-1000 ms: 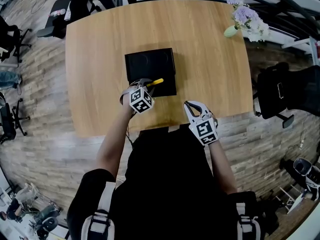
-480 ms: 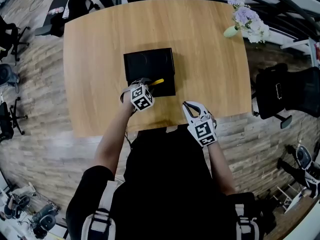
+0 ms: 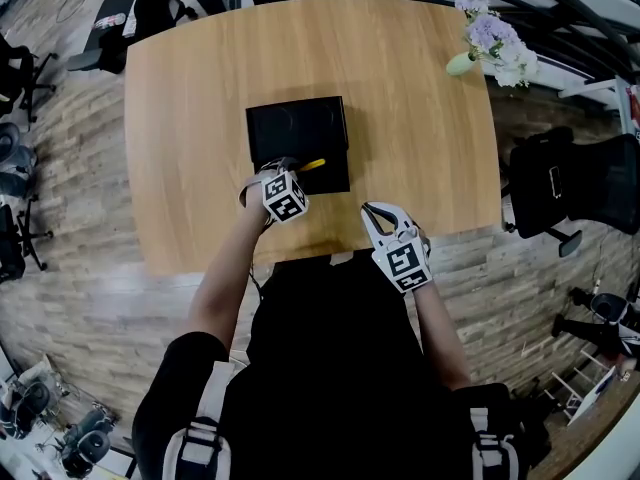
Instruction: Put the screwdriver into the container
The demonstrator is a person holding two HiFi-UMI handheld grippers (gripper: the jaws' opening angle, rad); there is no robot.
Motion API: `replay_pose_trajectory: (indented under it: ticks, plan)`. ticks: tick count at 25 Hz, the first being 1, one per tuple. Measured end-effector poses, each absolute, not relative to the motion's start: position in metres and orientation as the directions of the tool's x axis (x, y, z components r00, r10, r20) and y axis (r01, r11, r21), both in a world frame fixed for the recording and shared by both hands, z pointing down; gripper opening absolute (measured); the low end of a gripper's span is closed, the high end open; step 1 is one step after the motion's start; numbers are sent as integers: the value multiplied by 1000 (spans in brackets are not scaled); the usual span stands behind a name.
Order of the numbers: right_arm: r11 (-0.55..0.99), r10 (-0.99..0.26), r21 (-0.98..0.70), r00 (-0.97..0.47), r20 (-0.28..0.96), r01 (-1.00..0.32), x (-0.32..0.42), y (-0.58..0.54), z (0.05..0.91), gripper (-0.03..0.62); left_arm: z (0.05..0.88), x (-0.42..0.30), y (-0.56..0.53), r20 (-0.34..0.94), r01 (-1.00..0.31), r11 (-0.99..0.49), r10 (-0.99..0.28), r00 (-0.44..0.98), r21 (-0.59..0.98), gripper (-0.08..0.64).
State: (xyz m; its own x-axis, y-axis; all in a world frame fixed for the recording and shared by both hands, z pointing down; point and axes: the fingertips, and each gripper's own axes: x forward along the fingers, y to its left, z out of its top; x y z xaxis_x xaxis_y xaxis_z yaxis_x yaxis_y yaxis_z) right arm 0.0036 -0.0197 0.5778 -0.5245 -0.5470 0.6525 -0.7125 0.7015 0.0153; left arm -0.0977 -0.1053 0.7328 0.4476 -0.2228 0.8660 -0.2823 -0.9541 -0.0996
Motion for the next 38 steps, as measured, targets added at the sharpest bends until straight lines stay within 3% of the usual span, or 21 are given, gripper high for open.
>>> replay_pose_trajectory:
  ticks: [15, 28, 38]
  plan:
    - [708, -535, 12, -526, 660, -706, 3, -20, 579, 28, 732, -98, -108, 849, -341, -937, -239, 472, -74, 92]
    - [745, -513, 6, -567, 644, -667, -15, -22, 578, 28, 694, -112, -115, 771, -463, -883, -349, 532, -81, 112]
    - [797, -483, 8, -630, 608, -604, -12, -42, 566, 28, 651, -123, -110, 671, -645, -763, -501, 547, -44, 23]
